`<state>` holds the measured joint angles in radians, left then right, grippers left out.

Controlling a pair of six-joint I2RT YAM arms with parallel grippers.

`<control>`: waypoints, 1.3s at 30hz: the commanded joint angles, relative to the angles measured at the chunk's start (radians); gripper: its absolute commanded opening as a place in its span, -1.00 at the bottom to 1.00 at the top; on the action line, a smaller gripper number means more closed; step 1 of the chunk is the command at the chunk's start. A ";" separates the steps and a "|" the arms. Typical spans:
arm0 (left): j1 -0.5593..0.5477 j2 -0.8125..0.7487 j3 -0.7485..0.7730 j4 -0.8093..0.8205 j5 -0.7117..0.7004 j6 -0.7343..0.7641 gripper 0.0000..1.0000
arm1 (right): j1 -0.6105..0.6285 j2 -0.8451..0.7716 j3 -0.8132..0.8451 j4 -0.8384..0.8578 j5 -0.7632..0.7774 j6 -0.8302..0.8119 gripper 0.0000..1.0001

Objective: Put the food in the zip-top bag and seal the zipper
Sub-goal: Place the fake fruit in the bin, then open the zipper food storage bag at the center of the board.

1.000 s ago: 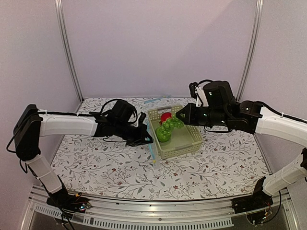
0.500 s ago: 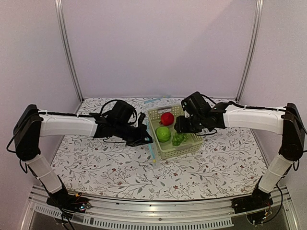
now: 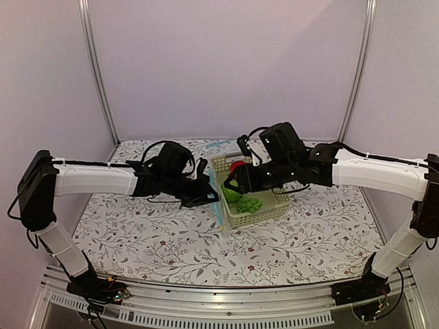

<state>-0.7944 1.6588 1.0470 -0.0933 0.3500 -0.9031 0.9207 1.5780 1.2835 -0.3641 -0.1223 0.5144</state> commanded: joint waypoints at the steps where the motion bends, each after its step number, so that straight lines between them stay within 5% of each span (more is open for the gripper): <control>1: 0.000 -0.016 -0.004 0.014 -0.003 -0.005 -1.00 | 0.039 0.071 0.036 0.036 -0.100 0.011 0.04; 19: -0.006 -0.022 -0.004 0.012 -0.001 -0.005 -1.00 | 0.051 0.225 0.110 -0.007 0.003 0.053 -0.48; 27: -0.006 -0.033 -0.005 -0.027 -0.033 0.011 -1.00 | 0.051 0.230 0.113 -0.044 0.074 0.071 -0.99; 30: -0.007 -0.043 -0.015 -0.031 -0.044 0.013 -0.98 | 0.052 0.220 0.109 -0.050 0.098 0.081 -1.00; 36: -0.006 -0.080 -0.037 -0.016 -0.058 0.028 0.13 | 0.051 0.213 0.109 -0.048 0.106 0.097 -1.00; 39: -0.006 -0.087 -0.043 -0.020 -0.062 0.035 0.33 | 0.051 0.211 0.109 -0.043 0.099 0.102 -1.00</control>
<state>-0.7979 1.6051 1.0241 -0.1047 0.3042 -0.8894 0.9695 1.7947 1.3735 -0.3985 -0.0368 0.5980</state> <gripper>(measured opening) 0.635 0.008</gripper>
